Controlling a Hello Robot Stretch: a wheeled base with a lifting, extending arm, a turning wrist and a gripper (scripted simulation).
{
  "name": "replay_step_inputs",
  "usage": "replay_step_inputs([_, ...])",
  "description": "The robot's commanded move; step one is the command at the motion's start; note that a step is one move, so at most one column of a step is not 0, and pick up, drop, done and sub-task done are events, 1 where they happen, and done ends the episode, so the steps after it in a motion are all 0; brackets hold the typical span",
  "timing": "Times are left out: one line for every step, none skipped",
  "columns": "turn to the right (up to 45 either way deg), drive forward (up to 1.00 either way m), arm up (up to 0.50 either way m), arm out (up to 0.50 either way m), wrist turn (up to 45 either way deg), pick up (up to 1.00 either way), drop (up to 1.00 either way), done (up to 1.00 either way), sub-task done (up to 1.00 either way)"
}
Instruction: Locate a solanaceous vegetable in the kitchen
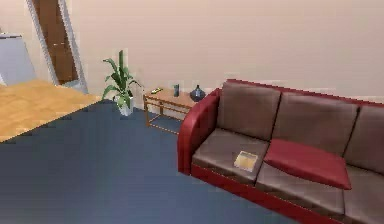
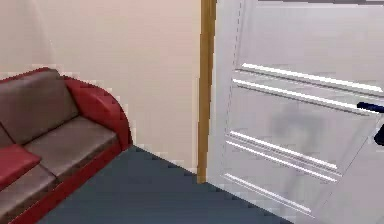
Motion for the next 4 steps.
replay_step_inputs([45.0, 0.00, 0.00, 0.00, 0.0, 0.00, 0.00, 0.00, 0.00])
replay_step_inputs([30.0, 0.00, 0.00, 0.00, 0.0, 0.00, 0.00, 0.00, 0.00])
replay_step_inputs([0.0, 0.15, 0.00, 0.00, 0.0, 0.00, 0.00, 0.00, 0.00])
replay_step_inputs([-45.0, 0.00, 0.00, 0.00, 0.0, 0.00, 0.00, 0.00, 0.00])
